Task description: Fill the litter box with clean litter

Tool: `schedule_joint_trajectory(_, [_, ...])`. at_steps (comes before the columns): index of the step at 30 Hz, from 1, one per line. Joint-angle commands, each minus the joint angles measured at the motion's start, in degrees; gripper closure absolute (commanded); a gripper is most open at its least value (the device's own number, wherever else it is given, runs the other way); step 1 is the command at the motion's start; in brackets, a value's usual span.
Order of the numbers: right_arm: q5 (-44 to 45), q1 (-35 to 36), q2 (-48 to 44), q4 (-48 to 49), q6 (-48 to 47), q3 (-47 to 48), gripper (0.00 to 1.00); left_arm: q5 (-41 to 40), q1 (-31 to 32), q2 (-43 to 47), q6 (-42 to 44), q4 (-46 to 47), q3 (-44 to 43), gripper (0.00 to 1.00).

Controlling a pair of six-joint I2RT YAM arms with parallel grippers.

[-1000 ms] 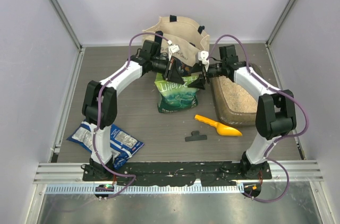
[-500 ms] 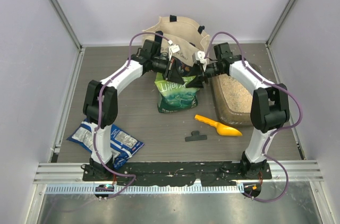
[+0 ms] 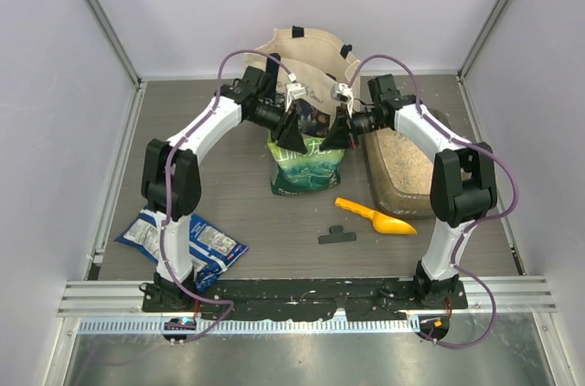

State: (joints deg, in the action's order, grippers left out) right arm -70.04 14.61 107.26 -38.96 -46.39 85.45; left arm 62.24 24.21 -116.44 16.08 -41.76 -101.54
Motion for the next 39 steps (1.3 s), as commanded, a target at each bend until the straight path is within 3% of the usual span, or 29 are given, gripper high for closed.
schedule_joint_trajectory(1, [-0.01, -0.28, -5.66, 12.48, 23.60, -5.28, 0.98, -4.57, -0.74, 3.33, 20.87, -17.54, -2.61, 0.55])
schedule_joint_trajectory(6, [1.48, -0.37, -10.58, 29.34, 37.67, -13.98, 0.98, -9.93, -0.83, 4.03, 29.96, -26.44, -0.25, 0.60])
schedule_joint_trajectory(14, [3.06, -1.60, -13.31, 31.05, 40.07, -17.33, 0.98, -12.41, -3.28, 8.34, 34.46, -26.80, 6.79, 0.64])
schedule_joint_trajectory(17, [3.24, -1.95, -13.57, 30.96, 40.06, -17.95, 0.98, -10.04, -4.42, 7.72, 30.27, -23.64, 7.76, 0.97])
schedule_joint_trajectory(20, [3.51, -2.22, -14.53, 30.18, 39.89, -18.39, 0.98, -5.82, -5.83, 5.89, 28.49, -23.80, 6.88, 1.00])
schedule_joint_trajectory(25, [3.16, -3.18, -15.15, 29.64, 39.71, -19.26, 0.98, -5.81, -5.75, 5.00, 30.43, -26.64, 5.21, 0.98])
schedule_joint_trajectory(26, [3.16, -3.27, -15.24, 29.64, 39.62, -19.27, 0.98, -5.81, -5.58, 5.52, 30.07, -25.49, 4.86, 0.77])
schedule_joint_trajectory(28, [2.55, -3.36, -15.07, 29.64, 39.62, -19.27, 0.99, -5.90, -3.91, 9.73, 25.01, -18.66, 5.90, 0.69])
schedule_joint_trajectory(29, [2.54, -3.27, -15.15, 30.25, 39.80, -19.18, 0.98, -7.47, -2.77, 11.57, 22.19, -7.83, 7.13, 0.68])
schedule_joint_trajectory(32, [2.19, -3.36, -14.63, 31.75, 40.94, -19.18, 0.98, -10.20, 1.89, 15.98, 17.59, 6.38, 11.09, 0.57])
schedule_joint_trajectory(39, [2.01, -3.27, -14.54, 35.97, 43.05, -19.62, 0.99, -9.76, 6.90, 5.89, 20.57, 2.82, 2.32, 0.56])
